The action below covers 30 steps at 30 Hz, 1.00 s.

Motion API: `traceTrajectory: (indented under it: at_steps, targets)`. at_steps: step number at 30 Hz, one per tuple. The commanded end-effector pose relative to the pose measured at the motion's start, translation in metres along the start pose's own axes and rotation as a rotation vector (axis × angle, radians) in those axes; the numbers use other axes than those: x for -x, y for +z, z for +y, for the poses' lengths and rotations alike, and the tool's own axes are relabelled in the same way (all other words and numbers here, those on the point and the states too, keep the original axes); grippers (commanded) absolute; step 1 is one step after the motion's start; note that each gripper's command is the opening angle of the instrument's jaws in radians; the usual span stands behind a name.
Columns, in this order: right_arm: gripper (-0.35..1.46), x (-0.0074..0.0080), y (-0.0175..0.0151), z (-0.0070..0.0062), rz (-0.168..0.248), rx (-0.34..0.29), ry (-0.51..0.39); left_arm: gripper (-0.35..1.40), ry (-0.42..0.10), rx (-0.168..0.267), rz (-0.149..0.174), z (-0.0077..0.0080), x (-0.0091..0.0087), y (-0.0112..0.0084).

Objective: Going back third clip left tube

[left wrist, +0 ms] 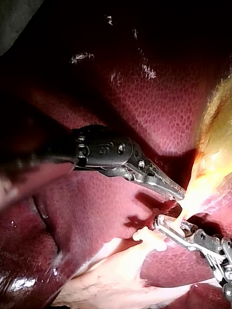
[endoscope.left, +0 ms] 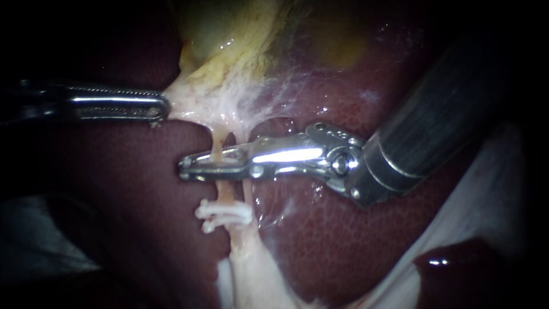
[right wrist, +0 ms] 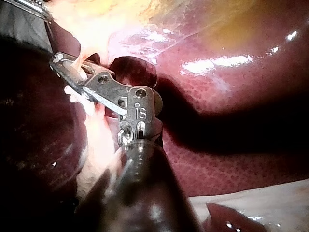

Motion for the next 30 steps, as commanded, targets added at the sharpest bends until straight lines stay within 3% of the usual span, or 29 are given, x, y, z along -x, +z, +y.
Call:
traceTrajectory:
  at_steps: [1,4,5,9,14,18,22,27,30]
  targets:
    - [-0.19,0.0003,0.0001,0.0001,-0.001,0.002,-0.008,-0.35,0.0,0.0,0.0,0.0,0.0,0.0]
    - [0.38,0.0008,0.0011,0.0008,-0.015,0.02,-0.024,-0.35,0.0,0.0,0.0,0.0,0.0,0.0]
    - [0.43,0.001,0.0014,0.001,-0.019,0.04,-0.025,-0.35,0.0,0.0,0.0,0.0,0.0,0.0]
    - [0.5,0.002,0.0024,0.0026,-0.055,0.141,-0.098,-0.35,0.0,0.0,0.0,0.0,0.0,0.0]
    - [0.5,0.0026,0.0015,0.005,-0.071,0.213,-0.143,-0.35,0.0,0.0,0.0,0.0,0.0,0.0001]
    - [0.5,0.0027,0.0002,0.0052,-0.075,0.233,-0.172,-0.35,0.0,0.0,0.0,0.0,0.0,0.0]
    - [0.5,0.003,-0.0009,0.0031,-0.123,0.238,-0.256,-0.35,0.0,0.0,0.0,0.0,0.0001,-0.0001]
    - [0.5,0.0032,-0.0038,-0.002,-0.208,0.28,-0.483,-0.35,0.0,0.001,0.0,0.0,0.0001,-0.0002]
    - [0.5,0.0023,-0.0066,-0.0053,-0.222,0.292,-0.566,-0.35,0.0,0.001,0.0,0.0,0.0001,-0.0003]
